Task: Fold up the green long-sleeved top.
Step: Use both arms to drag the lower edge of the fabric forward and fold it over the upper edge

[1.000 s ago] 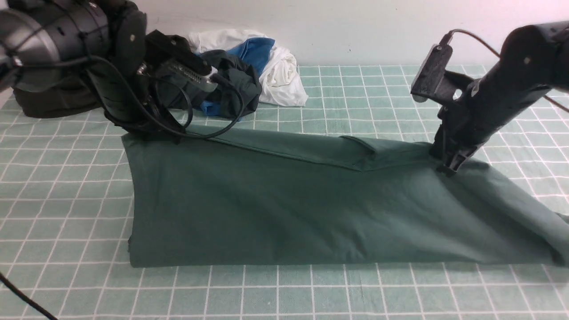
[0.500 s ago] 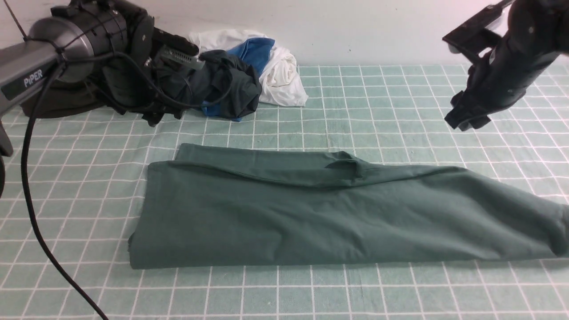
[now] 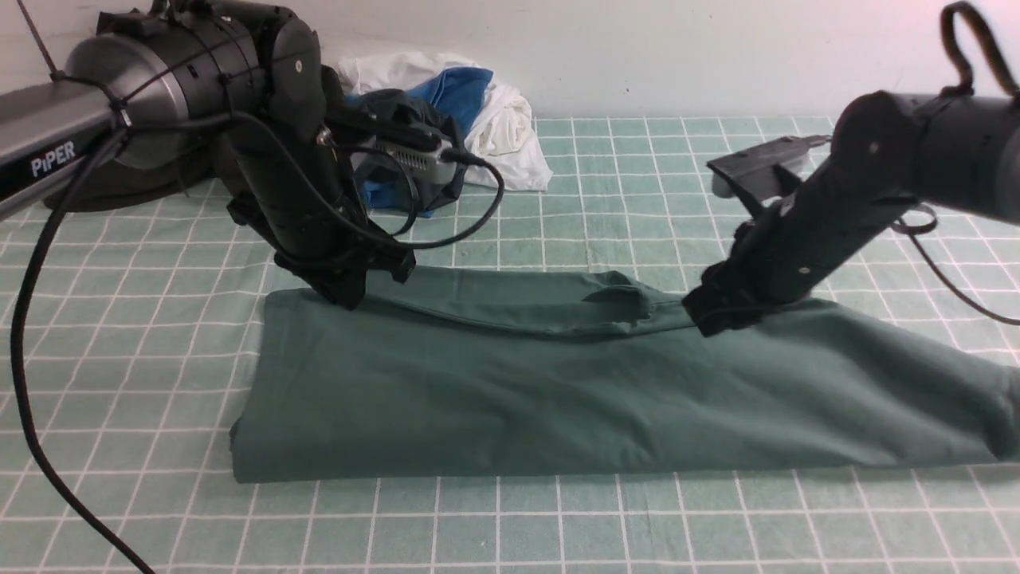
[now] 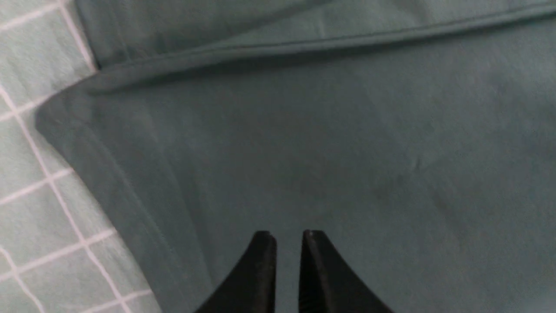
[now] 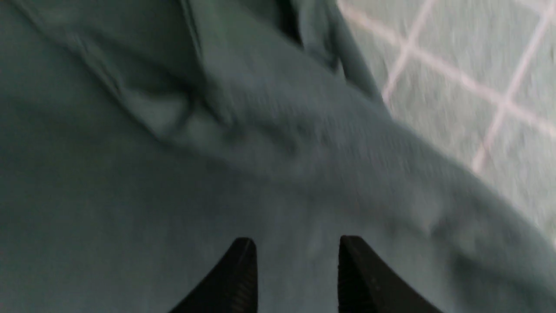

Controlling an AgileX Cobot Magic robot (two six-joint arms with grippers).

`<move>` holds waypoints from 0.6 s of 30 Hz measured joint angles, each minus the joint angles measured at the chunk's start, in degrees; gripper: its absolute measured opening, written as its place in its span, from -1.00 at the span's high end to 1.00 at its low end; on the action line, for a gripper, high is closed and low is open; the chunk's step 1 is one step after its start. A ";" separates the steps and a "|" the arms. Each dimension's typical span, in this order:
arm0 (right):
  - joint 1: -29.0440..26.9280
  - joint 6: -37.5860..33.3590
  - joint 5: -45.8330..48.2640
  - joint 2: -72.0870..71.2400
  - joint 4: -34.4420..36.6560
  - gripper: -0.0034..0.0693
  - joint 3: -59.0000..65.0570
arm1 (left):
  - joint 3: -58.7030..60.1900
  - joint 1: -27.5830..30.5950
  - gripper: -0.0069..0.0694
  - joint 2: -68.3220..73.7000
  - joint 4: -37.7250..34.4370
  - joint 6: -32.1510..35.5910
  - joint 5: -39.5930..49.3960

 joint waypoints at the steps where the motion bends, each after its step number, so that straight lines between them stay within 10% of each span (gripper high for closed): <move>1: 0.60 -0.08 -2.20 1.17 0.42 0.26 -0.54 | 0.97 -0.15 0.77 -0.43 0.00 0.00 0.00; 18: 3.74 -1.98 -3.78 9.37 3.71 0.32 -4.21 | 4.48 -0.20 0.83 -12.52 3.45 0.00 3.21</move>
